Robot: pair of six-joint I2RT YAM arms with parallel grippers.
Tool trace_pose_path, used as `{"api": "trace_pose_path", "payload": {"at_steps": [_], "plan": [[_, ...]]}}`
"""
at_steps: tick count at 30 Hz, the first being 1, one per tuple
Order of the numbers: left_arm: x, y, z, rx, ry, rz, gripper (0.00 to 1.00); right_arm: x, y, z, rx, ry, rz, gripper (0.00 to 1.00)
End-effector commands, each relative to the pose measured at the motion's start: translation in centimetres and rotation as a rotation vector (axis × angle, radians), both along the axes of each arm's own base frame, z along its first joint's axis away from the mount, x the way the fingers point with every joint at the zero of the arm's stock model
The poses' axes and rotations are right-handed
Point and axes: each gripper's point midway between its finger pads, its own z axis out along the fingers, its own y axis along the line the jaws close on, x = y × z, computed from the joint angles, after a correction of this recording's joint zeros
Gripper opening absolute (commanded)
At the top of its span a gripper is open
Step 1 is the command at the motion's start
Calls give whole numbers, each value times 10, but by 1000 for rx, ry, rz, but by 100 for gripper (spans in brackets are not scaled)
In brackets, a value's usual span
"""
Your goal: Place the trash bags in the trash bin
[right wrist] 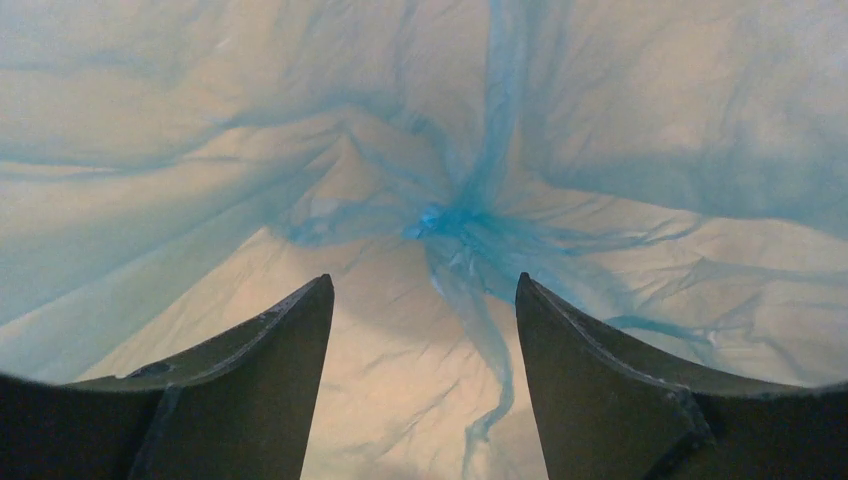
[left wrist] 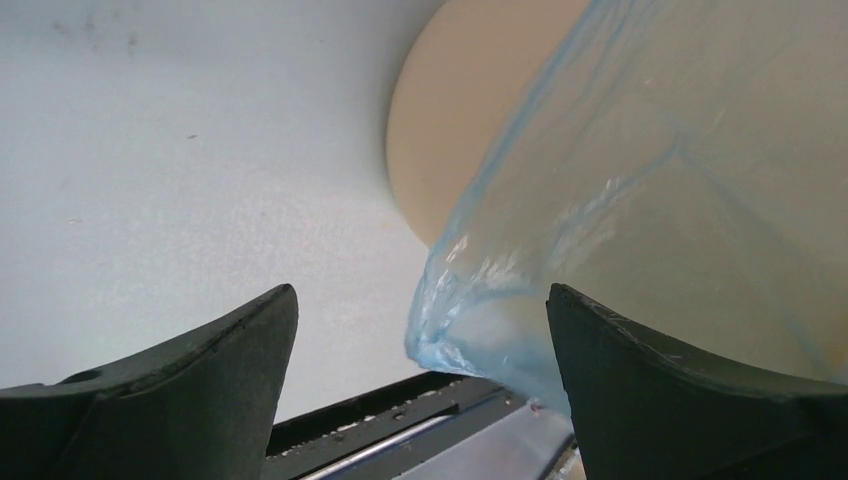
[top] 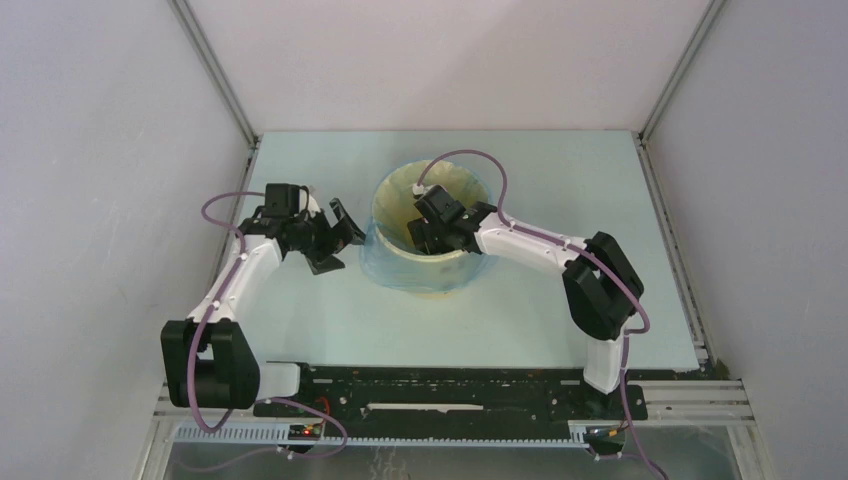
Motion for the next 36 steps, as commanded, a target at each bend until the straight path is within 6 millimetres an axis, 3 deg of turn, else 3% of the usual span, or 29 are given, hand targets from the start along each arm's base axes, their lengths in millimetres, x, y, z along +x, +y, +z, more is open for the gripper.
{"api": "trace_pose_path", "payload": {"at_steps": [1, 7, 10, 15, 22, 24, 29, 32, 36], "plan": [[3, 20, 21, 132, -78, 22, 100, 26, 18, -32, 43, -11, -55, 76], [0, 47, 39, 268, -131, 80, 100, 26, 15, -75, 5, 45, -33, 77], [-3, 56, 45, 314, -145, 93, 100, 26, 15, -78, -50, 70, -24, 76], [-1, 59, 51, 332, -162, 92, 100, 26, 19, -37, -10, 61, -4, 77], [4, 51, 50, 292, -162, 76, 100, 18, 21, 66, 59, 19, 25, 80], [7, 44, 46, 257, -150, 51, 100, 15, 17, 83, 75, -6, 26, 81], [12, 36, 44, 204, -150, 54, 100, 17, 15, 103, 86, -43, 23, 81], [12, 35, 41, 199, -140, 47, 100, 36, 21, 102, 108, -50, -10, 78], [8, 33, 40, 192, -137, 39, 100, 55, 38, 83, 120, -20, -28, 71]]}}
